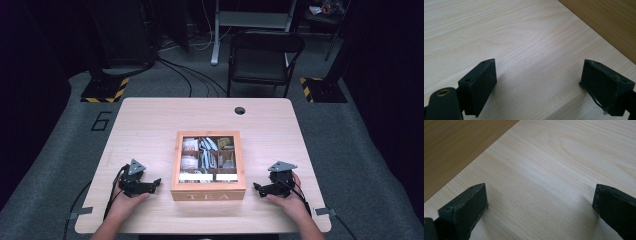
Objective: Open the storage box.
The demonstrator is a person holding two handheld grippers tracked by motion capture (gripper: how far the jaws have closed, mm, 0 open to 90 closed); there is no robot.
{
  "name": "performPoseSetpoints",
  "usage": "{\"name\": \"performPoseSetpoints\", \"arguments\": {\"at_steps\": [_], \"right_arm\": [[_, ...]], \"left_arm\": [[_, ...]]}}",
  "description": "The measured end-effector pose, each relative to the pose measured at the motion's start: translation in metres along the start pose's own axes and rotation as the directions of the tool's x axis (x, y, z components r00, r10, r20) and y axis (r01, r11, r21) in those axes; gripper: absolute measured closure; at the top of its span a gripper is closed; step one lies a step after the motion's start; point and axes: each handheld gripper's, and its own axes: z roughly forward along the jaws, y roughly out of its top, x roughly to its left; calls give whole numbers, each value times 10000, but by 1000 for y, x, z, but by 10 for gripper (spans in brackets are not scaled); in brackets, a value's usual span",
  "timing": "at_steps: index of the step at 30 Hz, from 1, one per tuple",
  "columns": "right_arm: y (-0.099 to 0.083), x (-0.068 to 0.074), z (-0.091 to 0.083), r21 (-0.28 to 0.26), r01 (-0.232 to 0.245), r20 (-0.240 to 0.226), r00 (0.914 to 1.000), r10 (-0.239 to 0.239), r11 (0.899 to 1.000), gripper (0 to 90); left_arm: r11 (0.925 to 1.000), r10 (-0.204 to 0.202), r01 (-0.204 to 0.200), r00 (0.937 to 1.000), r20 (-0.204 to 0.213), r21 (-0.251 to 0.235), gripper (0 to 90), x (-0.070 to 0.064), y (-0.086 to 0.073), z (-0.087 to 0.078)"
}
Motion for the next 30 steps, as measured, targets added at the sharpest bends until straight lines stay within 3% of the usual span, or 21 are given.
{"name": "performPoseSetpoints", "arguments": {"at_steps": [19, 21, 28, 30], "right_arm": [[-3, 4, -4, -27, -41, -16, 10000, 41, 10000, 18], [-4, 3, -5, -147, 115, 11, 9999, -115, 9998, 59], [-4, 4, -7, -303, -48, 44, 10000, 49, 9995, 147], [-4, 4, -9, -286, -38, 38, 10000, 39, 9996, 210]], "left_arm": [[10000, -52, 52, 10000, -19, -67, 163, 3, 2, 1], [9998, -185, 186, 9998, 29, -82, 183, 4, 2, 0], [9986, -525, 524, 9984, 206, 18, 243, 5, 4, -3], [9987, -509, 507, 9986, 171, 99, 266, 5, 6, -3]]}}
